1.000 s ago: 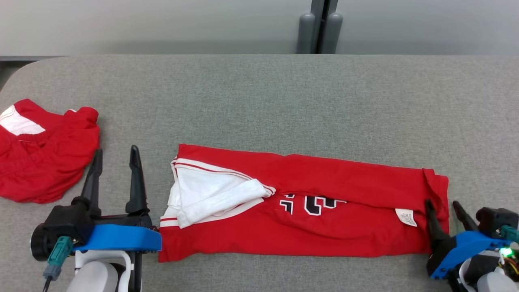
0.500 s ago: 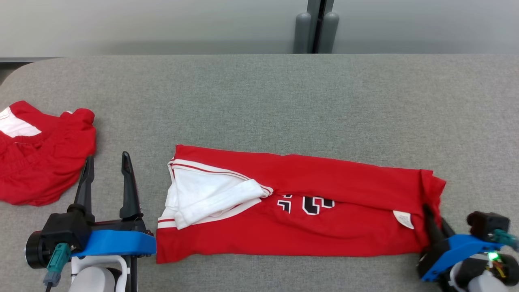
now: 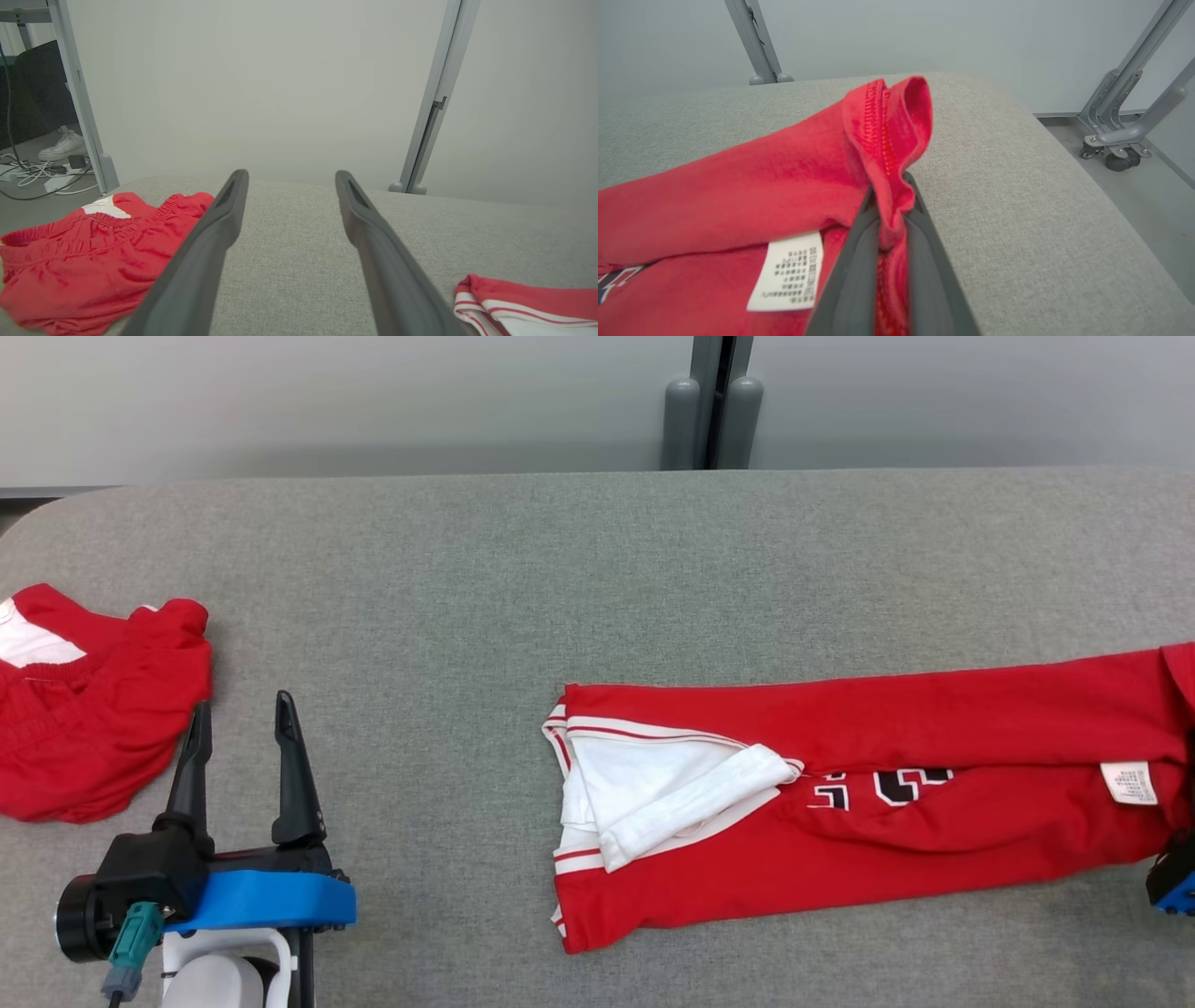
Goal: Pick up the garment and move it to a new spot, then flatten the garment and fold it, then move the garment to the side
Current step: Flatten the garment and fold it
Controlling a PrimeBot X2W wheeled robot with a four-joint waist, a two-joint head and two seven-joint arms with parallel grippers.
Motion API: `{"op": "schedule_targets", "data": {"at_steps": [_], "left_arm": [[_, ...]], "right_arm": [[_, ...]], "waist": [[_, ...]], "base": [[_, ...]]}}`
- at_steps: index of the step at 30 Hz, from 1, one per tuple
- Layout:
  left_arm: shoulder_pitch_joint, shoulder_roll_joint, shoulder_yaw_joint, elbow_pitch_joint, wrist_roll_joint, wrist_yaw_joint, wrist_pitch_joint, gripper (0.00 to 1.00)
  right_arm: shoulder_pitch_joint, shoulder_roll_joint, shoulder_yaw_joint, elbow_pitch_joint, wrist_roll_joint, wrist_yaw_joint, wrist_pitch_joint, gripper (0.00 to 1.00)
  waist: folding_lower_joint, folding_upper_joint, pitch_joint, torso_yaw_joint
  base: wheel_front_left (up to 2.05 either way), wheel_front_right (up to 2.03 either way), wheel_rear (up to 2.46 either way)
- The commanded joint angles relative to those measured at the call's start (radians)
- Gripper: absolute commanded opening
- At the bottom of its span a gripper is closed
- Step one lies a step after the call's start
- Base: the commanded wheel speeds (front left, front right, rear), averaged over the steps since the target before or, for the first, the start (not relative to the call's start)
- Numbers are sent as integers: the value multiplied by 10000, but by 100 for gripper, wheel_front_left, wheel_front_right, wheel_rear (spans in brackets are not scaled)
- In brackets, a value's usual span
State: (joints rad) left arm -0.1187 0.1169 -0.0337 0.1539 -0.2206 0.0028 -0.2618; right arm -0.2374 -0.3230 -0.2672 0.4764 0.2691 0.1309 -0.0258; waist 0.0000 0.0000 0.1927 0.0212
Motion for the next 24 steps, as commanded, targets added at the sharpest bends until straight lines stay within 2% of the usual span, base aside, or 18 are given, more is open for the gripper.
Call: {"op": "schedule_targets", "data": {"at_steps": [1,5,11,20,24], "left_arm": [[74,-63,106,22,88,-64,-48,100],[96,-189,250,73,233,-206,-48,100],[33,-382,429,188,434,-405,-48,100],[-26,-489,507,266,604,-559,-48,100],[-154,-540,475,343,657,-630,-48,100]], "right_arm": [[-69,-45,-15,-131,-62,1,89,0],[39,156,347,-751,-171,2,307,0],[318,1020,1372,-2070,-18,2,567,0],[363,1988,2936,-3139,191,2,788,0],[128,2356,3619,-3208,246,2,755,0]], "waist": [[0,0,-12,-18],[0,0,-81,-87],[0,0,-138,-162],[0,0,-117,-115],[0,0,-55,8]], "base": [[0,0,0],[0,0,0],[0,0,0],[0,0,0],[0,0,0]]}}
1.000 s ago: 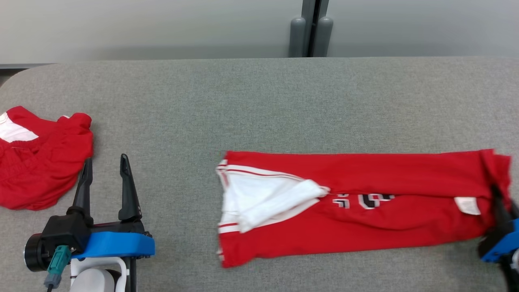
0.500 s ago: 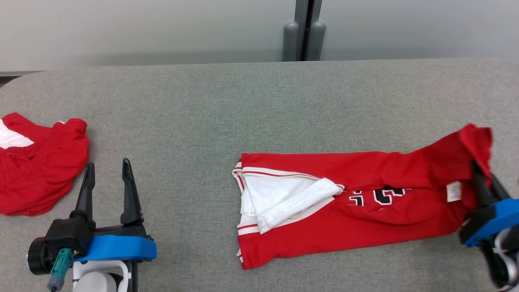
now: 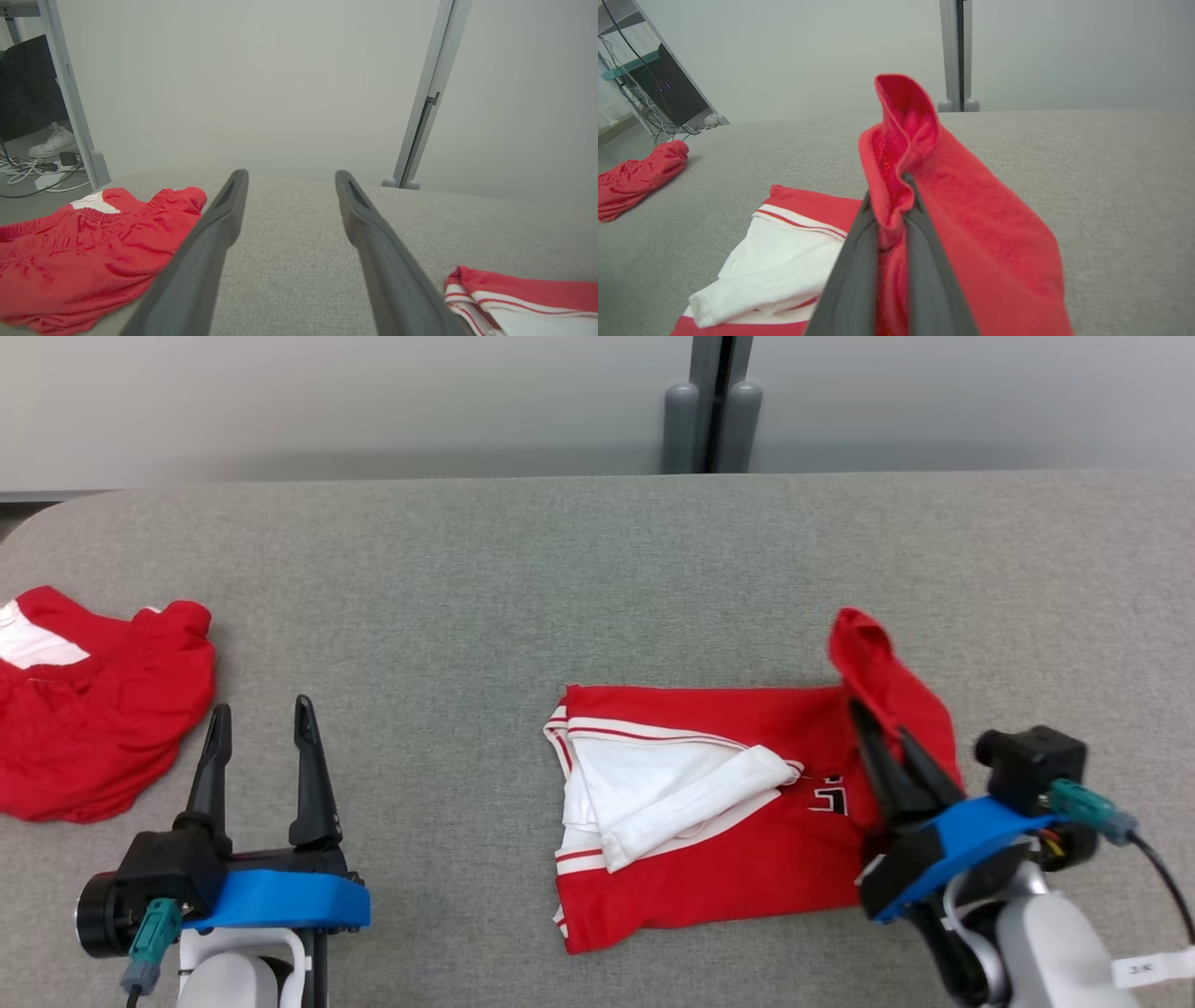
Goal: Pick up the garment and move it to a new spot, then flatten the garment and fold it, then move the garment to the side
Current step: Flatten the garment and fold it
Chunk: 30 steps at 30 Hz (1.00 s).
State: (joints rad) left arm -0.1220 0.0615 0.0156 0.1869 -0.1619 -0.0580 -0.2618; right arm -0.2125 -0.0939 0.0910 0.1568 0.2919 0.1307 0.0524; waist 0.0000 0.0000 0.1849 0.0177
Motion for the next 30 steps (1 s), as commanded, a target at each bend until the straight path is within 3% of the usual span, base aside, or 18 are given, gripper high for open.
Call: {"op": "schedule_targets", "data": {"at_steps": [1,15,26,27,28,30], "left_arm": [[-147,3,-24,41,61,-40,-48,100],[-480,-99,-276,257,131,-197,-48,100],[-565,-116,-367,314,32,-158,-48,100],[-574,-117,-385,322,6,-148,-48,100],[-586,-116,-405,336,-25,-144,-48,100],[-604,-117,-456,370,-54,-141,-48,100]], "right_arm": [[-189,135,217,27,44,4,-56,0],[-991,430,2484,1240,910,4,-718,0],[-1430,422,3460,2111,1523,4,-1293,0],[-1484,423,3491,2185,1533,6,-1349,54],[-1523,425,3519,2286,1554,4,-1393,100],[-1585,425,3520,2430,1602,6,-1504,100]], "waist": [[0,0,33,79],[0,0,160,818],[0,0,259,1003],[0,0,256,988],[0,0,250,972],[0,0,216,930]], "base": [[0,0,0],[0,0,0],[0,0,0],[0,0,0],[0,0,0],[0,0,0]]}}
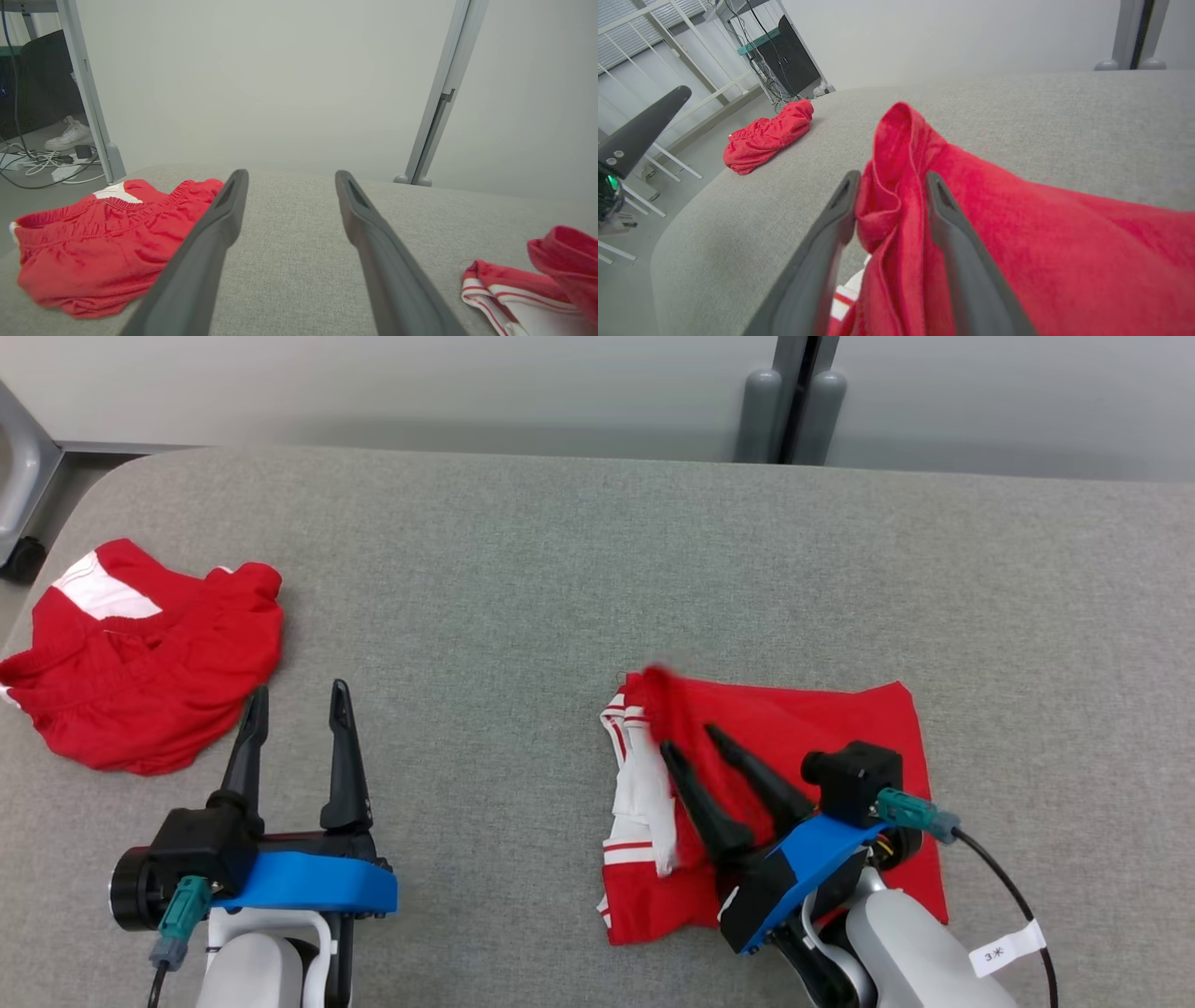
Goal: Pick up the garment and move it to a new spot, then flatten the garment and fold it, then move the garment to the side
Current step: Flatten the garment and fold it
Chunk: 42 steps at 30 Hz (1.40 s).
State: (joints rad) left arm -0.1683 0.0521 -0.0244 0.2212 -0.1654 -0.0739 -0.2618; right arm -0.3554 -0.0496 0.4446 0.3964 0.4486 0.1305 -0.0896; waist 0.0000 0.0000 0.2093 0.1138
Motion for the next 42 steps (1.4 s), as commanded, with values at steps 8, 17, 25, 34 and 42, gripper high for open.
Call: {"op": "schedule_targets", "data": {"at_steps": [8,17,25,34,42], "left_arm": [[-3,-23,-49,53,-87,82,-48,100],[151,-21,34,34,26,35,-48,100],[388,-21,104,43,185,-9,-48,100],[897,48,108,3,355,120,-48,100],[1232,177,17,-25,451,271,21,100]], "right_arm": [[-238,-23,-891,47,-657,6,-573,100],[570,-390,-3065,-1034,-1973,6,-755,100],[1536,-566,-4203,-1947,-2406,6,-536,100],[2907,-306,-4989,-3038,-2692,6,-185,100],[3592,-98,-5272,-3708,-2896,6,113,100]], "waist": [[0,0,-394,-421],[0,0,-709,-887],[0,0,-979,-1086],[0,0,-1239,-1081],[0,0,-1294,-959]], "base": [[0,0,0],[0,0,0],[0,0,0],[0,0,0],[0,0,0]]}}
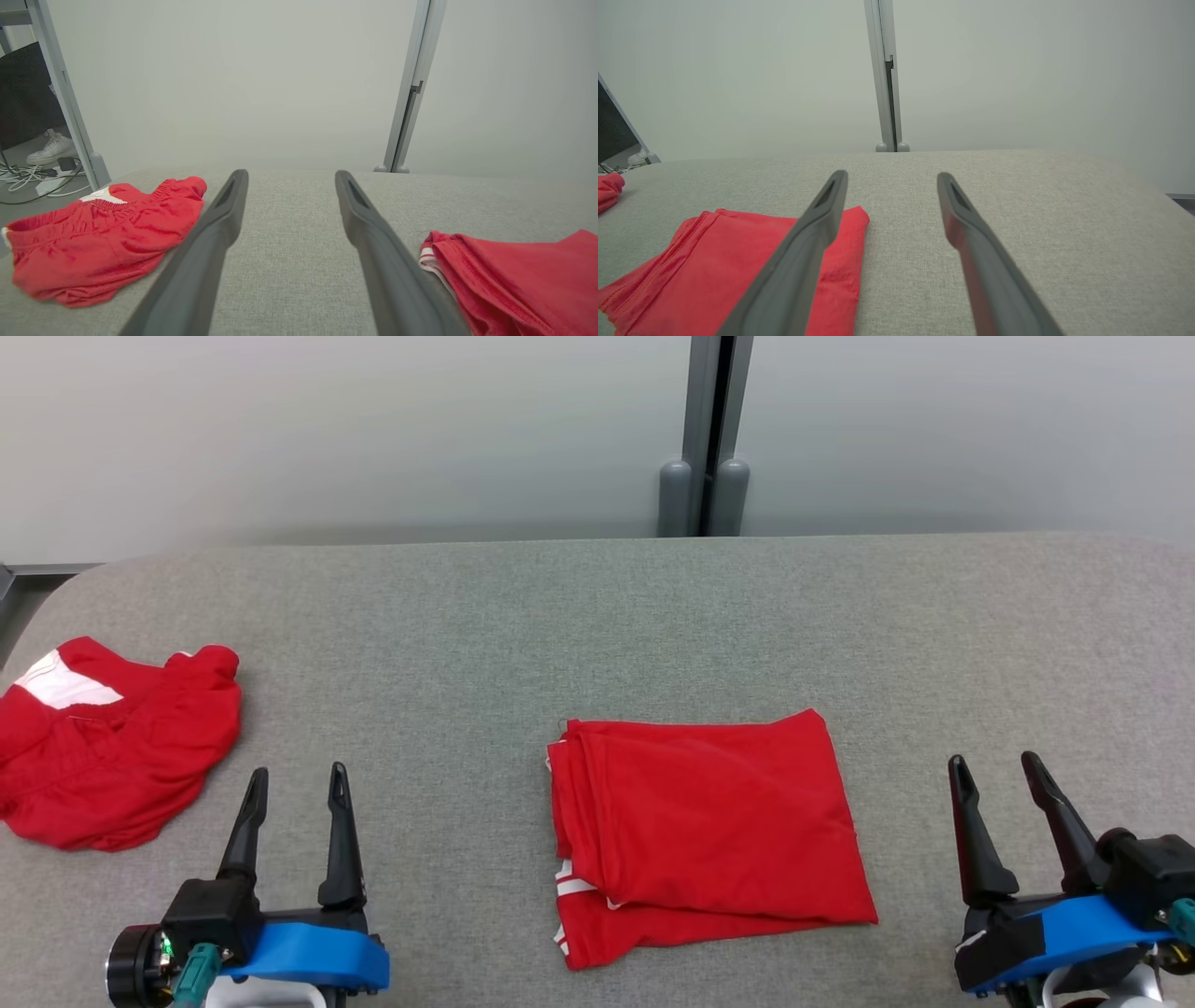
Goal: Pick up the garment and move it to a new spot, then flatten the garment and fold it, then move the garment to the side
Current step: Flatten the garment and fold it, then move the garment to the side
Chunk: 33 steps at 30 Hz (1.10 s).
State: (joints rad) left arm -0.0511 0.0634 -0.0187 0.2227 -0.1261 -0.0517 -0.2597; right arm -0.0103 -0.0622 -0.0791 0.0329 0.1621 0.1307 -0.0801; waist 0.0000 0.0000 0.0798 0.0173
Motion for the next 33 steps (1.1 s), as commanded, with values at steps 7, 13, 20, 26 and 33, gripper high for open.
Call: {"op": "schedule_targets", "data": {"at_steps": [7,13,20,26,33], "left_arm": [[151,78,-113,-37,-3,138,119,100],[72,91,-161,-13,-52,157,152,100],[-209,113,-208,-52,-123,207,138,100],[-497,94,-324,14,-202,204,99,100],[-735,68,-420,195,-278,204,28,100]], "right_arm": [[195,84,-120,-156,-176,4,242,100],[-12,100,-130,-2,-225,4,392,100],[-809,-49,271,282,-328,4,696,100],[-1711,-198,714,1047,-348,4,1053,100],[-2132,-274,947,2364,-240,4,1088,100]], "waist": [[0,0,-57,143],[0,0,-39,252],[0,0,187,376],[0,0,486,578],[0,0,701,848]], "base": [[0,0,0],[0,0,0],[0,0,0],[0,0,0],[0,0,0]]}}
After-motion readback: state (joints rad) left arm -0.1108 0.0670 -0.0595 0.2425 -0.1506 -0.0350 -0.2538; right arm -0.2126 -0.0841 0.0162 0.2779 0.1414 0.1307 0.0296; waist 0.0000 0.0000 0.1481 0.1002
